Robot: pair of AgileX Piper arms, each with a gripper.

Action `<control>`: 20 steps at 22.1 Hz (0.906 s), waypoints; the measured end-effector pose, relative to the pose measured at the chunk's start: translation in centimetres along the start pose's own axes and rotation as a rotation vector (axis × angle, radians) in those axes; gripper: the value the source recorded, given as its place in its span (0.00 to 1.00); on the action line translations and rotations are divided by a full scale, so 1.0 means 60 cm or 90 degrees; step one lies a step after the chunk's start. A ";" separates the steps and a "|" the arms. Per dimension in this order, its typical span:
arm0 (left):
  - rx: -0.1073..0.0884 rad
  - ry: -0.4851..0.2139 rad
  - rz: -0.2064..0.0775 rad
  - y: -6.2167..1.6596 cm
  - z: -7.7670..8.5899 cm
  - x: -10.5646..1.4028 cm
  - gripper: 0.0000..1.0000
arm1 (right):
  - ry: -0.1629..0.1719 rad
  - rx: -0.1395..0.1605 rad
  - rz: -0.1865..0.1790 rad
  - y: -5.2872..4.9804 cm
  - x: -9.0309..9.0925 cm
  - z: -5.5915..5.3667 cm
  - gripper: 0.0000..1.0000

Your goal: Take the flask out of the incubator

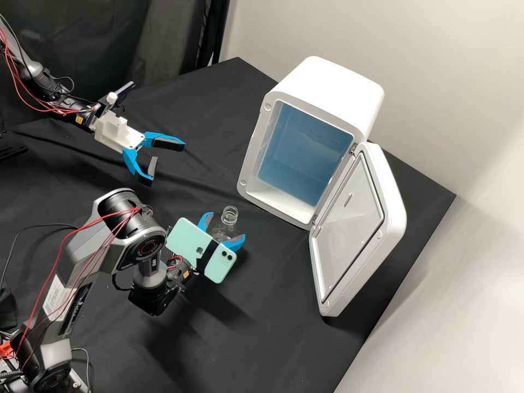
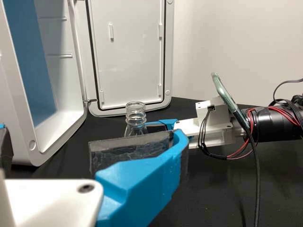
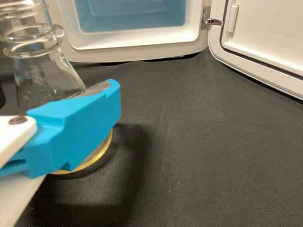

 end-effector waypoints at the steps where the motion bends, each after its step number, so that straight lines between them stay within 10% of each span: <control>1: 0.000 0.000 0.000 0.000 0.000 0.000 1.00 | 0.000 0.000 0.000 0.000 0.000 0.000 1.00; 20: 0.001 0.007 0.001 -0.005 0.002 -0.003 1.00 | 0.016 -0.014 0.029 0.027 -0.036 -0.030 1.00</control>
